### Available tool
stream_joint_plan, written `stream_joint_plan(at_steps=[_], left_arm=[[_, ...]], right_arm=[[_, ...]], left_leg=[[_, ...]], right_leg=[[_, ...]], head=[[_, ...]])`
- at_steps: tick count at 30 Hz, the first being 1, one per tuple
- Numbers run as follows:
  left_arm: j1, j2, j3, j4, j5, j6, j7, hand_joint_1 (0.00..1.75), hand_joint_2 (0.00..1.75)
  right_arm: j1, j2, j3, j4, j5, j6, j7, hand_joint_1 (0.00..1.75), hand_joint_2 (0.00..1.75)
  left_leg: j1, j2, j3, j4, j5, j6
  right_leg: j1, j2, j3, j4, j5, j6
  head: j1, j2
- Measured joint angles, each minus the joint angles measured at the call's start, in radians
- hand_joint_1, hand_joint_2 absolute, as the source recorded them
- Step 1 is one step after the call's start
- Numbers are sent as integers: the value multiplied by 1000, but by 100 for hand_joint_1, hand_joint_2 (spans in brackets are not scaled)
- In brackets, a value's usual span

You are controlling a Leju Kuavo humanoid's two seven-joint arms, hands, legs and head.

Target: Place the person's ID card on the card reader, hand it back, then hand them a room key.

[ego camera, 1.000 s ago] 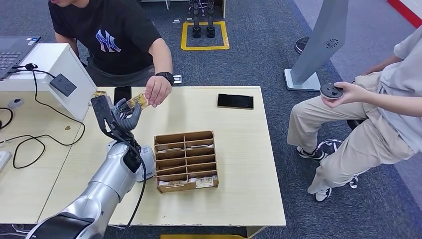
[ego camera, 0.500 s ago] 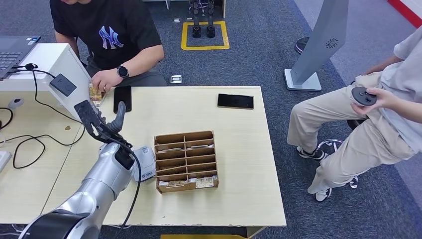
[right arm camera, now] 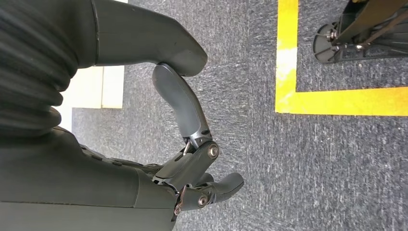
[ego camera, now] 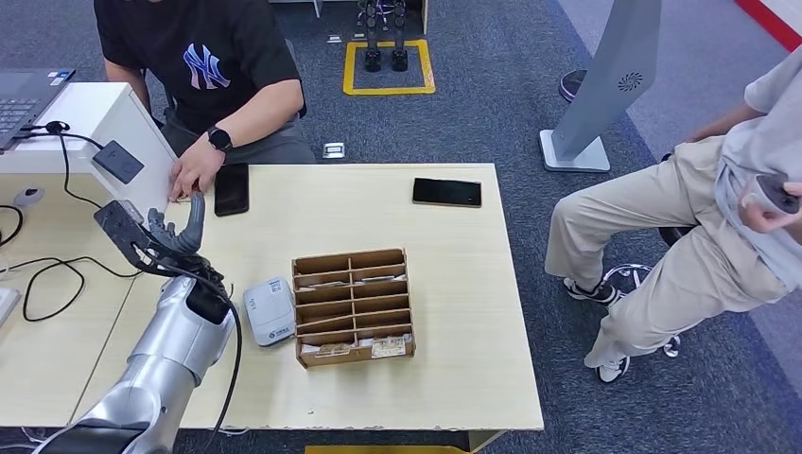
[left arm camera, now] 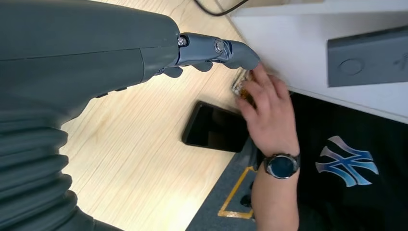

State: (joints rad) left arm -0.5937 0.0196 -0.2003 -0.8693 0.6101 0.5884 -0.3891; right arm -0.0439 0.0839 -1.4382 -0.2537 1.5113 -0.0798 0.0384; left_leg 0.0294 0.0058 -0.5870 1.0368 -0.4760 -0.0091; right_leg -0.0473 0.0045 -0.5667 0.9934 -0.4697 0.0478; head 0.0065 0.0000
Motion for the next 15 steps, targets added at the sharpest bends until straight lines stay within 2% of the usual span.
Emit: stream_joint_plan(at_steps=[7,15], left_arm=[[185,24,0,-248,-90,-50,-16,0,175],[353,17,-8,-487,-173,-182,-40,0,175]], right_arm=[[8,8,-1,-21,-1,20,-1,0,175],[16,33,-8,-70,-2,45,-20,0,175]], left_leg=[[0,0,-1,0,0,0],[0,0,0,0,-1,0]], right_leg=[[0,-1,0,0,-1,1],[0,-1,-1,0,-1,1]], head=[[0,0],[0,0]])
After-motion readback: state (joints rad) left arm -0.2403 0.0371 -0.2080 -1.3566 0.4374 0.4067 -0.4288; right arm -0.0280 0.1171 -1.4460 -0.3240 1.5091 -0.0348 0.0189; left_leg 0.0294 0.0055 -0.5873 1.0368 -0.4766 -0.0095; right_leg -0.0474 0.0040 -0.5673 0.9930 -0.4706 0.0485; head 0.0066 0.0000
